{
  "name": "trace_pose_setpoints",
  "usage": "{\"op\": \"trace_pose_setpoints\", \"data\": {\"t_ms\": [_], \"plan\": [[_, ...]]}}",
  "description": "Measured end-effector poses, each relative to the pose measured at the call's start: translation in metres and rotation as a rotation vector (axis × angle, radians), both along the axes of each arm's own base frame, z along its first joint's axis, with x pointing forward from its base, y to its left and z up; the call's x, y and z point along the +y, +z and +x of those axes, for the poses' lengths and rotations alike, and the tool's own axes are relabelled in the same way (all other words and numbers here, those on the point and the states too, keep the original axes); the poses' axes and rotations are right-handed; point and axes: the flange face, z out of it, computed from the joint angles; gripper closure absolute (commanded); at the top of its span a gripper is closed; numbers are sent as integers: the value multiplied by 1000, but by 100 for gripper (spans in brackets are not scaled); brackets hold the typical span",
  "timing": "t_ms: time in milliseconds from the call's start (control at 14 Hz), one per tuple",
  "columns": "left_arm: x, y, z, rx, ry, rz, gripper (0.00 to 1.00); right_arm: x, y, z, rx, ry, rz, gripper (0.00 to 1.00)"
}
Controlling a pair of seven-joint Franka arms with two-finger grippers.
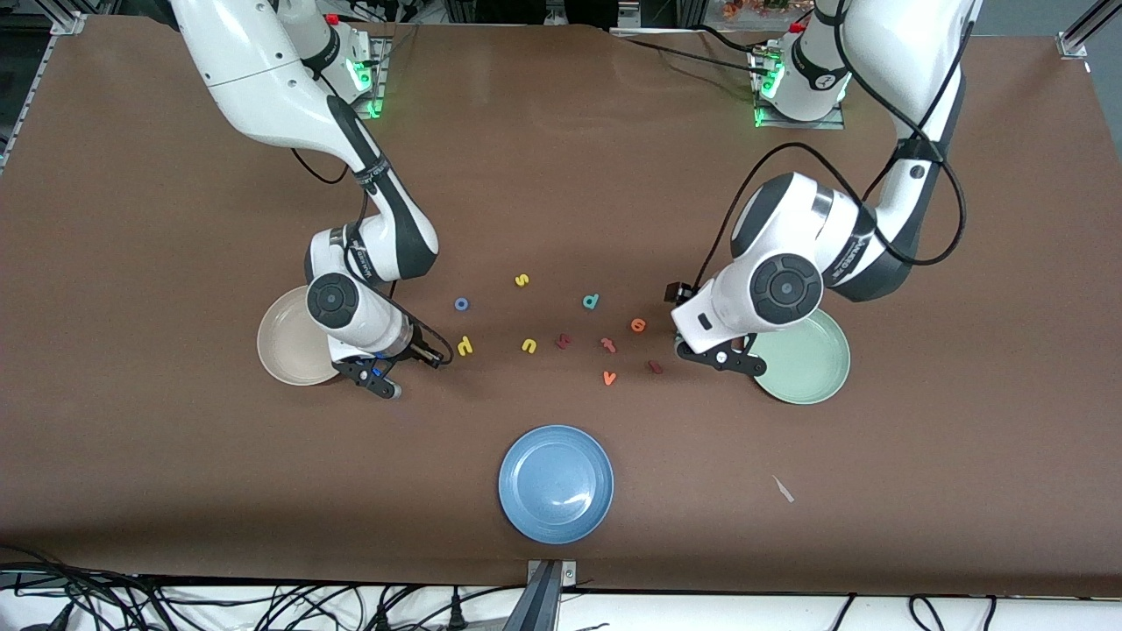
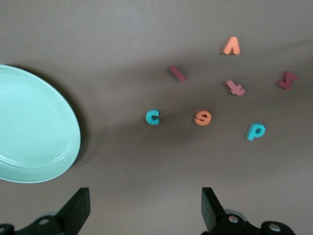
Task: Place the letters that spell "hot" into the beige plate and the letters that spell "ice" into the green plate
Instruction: 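Grasp the orange t with the right gripper while the left gripper descends, then drop the orange t on the beige plate while the left gripper grasps the c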
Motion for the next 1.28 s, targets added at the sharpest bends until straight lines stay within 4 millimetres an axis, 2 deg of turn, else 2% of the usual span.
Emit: {"op": "trace_pose_setpoints", "data": {"t_ms": [214, 428, 641, 784, 855, 1140, 1212, 1283], "plan": [[-2, -26, -1, -24, 37, -2, 0, 0, 0, 0, 0, -6, 0, 100], [-3, -47, -6, -28, 46, -2, 0, 0, 0, 0, 0, -6, 0, 100], [-2, -85, -11, -51, 60, -12, 0, -2, 4, 3, 21, -2, -10, 100], [-1, -110, -18, -68, 64, -20, 3, -7, 13, 10, 36, 15, -22, 100], [0, -119, -23, -69, 65, -20, 6, -12, 20, 15, 38, 36, -28, 100], [-2, -146, -41, -94, 61, -30, 8, -46, 46, 25, 70, 147, -56, 100], [-2, -153, -46, -103, 62, -33, 14, -55, 54, 26, 79, 174, -61, 100], [-2, -158, -49, -109, 63, -35, 16, -63, 61, 27, 85, 198, -64, 100]]}}
